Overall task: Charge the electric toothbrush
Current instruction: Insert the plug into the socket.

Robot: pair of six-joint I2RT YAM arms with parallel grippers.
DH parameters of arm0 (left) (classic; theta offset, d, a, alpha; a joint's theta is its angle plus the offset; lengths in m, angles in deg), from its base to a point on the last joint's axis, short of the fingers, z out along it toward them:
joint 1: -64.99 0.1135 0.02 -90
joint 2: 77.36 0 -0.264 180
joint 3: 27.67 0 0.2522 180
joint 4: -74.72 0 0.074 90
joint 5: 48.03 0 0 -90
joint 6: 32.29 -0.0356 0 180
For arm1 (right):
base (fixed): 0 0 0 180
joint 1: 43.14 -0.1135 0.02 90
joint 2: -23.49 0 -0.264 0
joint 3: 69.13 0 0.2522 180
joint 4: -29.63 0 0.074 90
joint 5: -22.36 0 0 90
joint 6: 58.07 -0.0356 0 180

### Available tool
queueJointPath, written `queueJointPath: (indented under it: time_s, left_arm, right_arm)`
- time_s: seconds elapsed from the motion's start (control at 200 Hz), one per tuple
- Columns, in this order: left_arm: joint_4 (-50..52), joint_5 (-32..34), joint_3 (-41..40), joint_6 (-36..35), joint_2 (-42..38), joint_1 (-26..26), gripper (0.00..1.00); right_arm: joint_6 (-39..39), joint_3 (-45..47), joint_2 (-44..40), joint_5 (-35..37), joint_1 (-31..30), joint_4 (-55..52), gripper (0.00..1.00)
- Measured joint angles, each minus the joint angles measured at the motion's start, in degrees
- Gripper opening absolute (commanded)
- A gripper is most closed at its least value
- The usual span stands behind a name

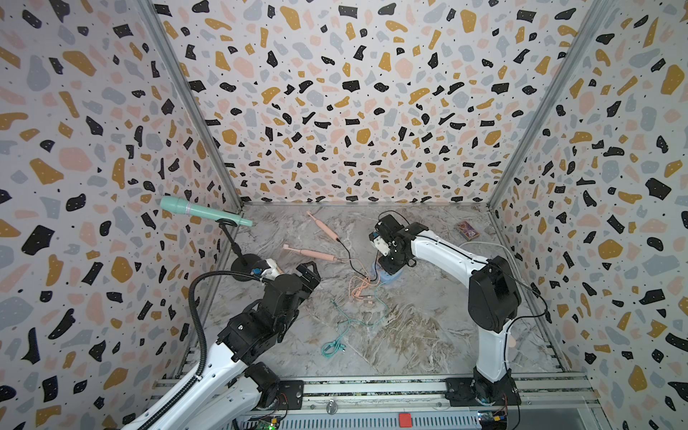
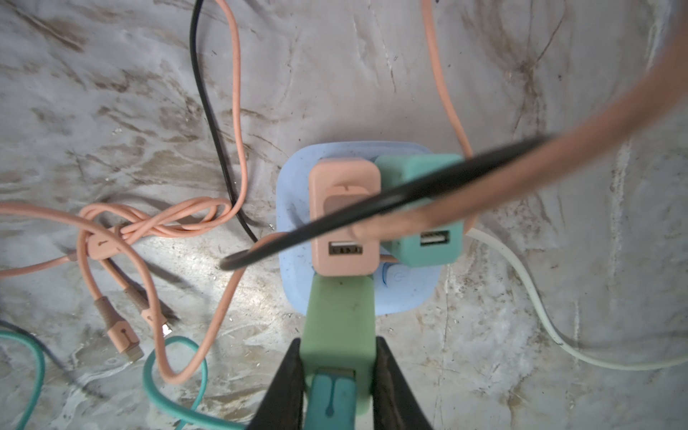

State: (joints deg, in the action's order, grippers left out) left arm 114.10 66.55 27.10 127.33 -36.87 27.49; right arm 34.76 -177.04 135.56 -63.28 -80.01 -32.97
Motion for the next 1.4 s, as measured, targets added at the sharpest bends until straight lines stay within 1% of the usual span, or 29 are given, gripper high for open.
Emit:
queueJointPath:
  time_s: [0.21, 0.546, 0.991, 1.402]
  left_arm:
    - [0.0, 0.0, 0.0, 0.0, 0.0, 0.0, 1.0]
    - [0.1, 0.0, 0.0, 0.0, -0.2, 0.3, 1.0]
    - [0.0, -0.1, 0.0, 0.0, -0.3, 0.3, 1.0]
    - [0.0, -0.3, 0.0, 0.0, -0.1, 0.4, 1.0]
  right_arm:
    - [0.0, 0.0, -1.3, 0.2, 0.5, 0.0, 0.0]
    - [0.2, -0.2, 0.3, -0.1, 0.6, -0.6, 0.0]
    - [0.4, -0.2, 0.4, -0.2, 0.0, -0.8, 0.0]
    - [0.5, -1.1, 0.6, 0.2, -0.9, -3.4, 0.0]
